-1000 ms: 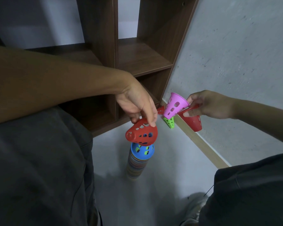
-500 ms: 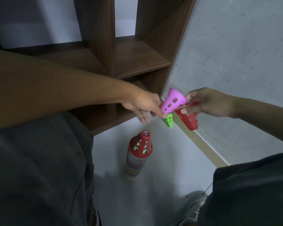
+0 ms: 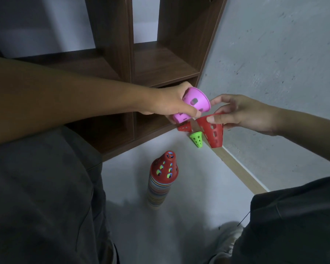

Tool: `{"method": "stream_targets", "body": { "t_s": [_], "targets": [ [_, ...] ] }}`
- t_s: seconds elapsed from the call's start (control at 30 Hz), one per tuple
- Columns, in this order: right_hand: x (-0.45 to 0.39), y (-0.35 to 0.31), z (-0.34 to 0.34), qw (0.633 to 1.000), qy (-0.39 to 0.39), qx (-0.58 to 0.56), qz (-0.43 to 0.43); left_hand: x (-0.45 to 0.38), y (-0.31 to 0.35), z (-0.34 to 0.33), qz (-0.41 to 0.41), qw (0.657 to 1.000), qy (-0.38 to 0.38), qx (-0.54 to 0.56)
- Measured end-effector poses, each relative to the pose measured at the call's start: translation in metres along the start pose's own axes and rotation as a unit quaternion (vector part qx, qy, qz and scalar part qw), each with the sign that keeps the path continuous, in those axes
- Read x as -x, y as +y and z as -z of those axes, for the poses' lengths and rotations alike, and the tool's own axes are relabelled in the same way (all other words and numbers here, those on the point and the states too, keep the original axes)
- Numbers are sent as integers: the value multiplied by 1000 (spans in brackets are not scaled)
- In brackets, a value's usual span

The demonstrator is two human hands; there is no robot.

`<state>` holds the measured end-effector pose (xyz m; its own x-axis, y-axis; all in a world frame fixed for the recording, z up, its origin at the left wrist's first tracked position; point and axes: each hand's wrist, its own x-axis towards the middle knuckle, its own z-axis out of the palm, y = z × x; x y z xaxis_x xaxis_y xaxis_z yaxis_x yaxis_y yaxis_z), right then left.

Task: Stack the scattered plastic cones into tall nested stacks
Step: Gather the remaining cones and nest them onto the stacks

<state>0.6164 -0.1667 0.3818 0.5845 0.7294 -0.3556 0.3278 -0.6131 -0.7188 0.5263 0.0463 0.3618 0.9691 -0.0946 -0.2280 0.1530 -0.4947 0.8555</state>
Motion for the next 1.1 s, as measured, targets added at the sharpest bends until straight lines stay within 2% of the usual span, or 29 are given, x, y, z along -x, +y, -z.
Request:
{"method": "stream_targets", "body": {
  "t_s": [0.13,0.27,0.43,0.67,0.87,1.1],
  "targets": [
    [0,-1,-1,999,44,15,-16,7,-1,13,48,996,3,-71],
    [0,-3,-2,998,61,27,-23,18,8,28,32,985,-67,-155],
    [6,-8,-3,997,48,56,-35,31,19,39,18,948,-171,-267],
    [11,-12,-5,998,24,45,-43,28,17,27,-1,910,-194,-367],
    [14,-10,-3,998,10,47,-42,22,2,4,-16,893,-216,-394],
    [13,-6,-1,998,-1,52,-45,23,-4,-12,-29,902,-237,-360]
  ]
}}
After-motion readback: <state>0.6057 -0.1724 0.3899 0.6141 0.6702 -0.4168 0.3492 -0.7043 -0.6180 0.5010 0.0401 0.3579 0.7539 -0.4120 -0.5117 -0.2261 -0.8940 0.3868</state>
